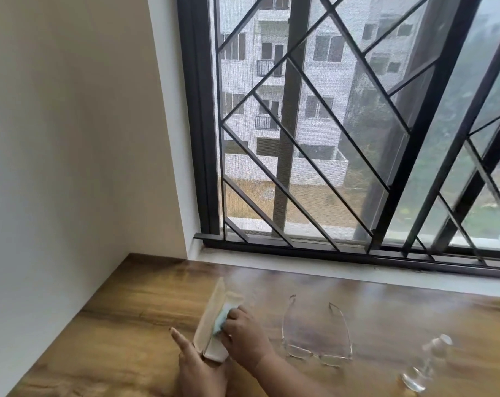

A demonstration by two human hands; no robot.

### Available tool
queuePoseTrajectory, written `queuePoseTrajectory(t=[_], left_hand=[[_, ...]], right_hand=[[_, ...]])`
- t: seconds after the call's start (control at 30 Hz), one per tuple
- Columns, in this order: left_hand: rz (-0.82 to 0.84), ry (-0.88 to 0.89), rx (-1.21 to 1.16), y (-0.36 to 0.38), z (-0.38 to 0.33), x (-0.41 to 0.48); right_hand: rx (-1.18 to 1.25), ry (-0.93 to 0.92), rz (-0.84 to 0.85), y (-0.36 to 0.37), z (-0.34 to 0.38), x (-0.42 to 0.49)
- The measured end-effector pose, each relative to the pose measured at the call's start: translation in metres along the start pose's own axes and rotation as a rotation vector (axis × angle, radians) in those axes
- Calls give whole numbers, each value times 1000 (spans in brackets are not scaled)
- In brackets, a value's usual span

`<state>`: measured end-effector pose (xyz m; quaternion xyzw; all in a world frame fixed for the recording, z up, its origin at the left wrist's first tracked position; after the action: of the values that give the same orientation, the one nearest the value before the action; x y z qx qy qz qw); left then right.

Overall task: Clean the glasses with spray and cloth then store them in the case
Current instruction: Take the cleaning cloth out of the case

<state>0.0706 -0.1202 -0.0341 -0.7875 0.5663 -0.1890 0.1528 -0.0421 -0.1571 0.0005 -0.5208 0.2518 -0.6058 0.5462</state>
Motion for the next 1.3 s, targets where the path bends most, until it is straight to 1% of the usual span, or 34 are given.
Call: queuePoseTrajectory(t=[0.03,0.1,0.17,0.23,0.3,0.33,0.4,0.47,0.6,0.67,0.77,0.87,0.93,0.97,1.03,1.13,1.2,1.3], left_hand=[[-11,16,-23,-1,0,2],[-1,20,-36,-4,-5,0],[12,6,-46,-4,-6,-1],[3,-9,-54,-6,-11,-4],[-37,9,-40,-10,-16,-4],[-54,23,-31,-11,-15,-4],[-48,47,-17,-9,-15,-4],[-29,67,9,-5,-14,-3],[9,86,44,4,-6,1],[31,96,75,7,-4,2],[60,112,118,11,-4,2],[33,105,127,10,-7,1],[20,107,132,7,-10,1],[26,91,132,7,-10,2],[40,49,135,7,-9,3],[27,61,153,7,-10,5],[10,97,149,7,-11,5],[27,158,160,9,-13,3]], right_hand=[[149,90,-43,-6,-10,1],[460,292,-68,-13,-30,2],[722,461,-192,-25,-46,-3],[1094,654,-267,-22,-64,-10],[1452,811,-302,-9,-77,-19],[1565,863,-306,-4,-81,-23],[1674,952,-313,5,-87,-31],[1639,1030,-313,13,-91,-39],[1285,1134,-269,13,-100,-51],[1120,1104,-192,10,-96,-48],[974,1026,-131,5,-83,-38],[802,912,-121,-9,-72,-17],[742,841,-51,-11,-62,-1],[727,838,-6,-8,-57,5],[738,896,82,1,-49,12],[779,968,177,13,-39,17],[839,1012,196,19,-37,16],[947,1089,194,24,-38,8]])
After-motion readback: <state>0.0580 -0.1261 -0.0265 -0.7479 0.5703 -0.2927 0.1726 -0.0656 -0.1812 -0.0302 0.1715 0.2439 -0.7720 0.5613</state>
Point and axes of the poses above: each hand's wrist, its own x-axis towards the middle knuckle, its own y-axis out of the palm, z = x × y, the point moved 9 cm from there along x, towards the middle knuckle, and after that the axes turned 5 degrees about y, right-handed, at the moved point
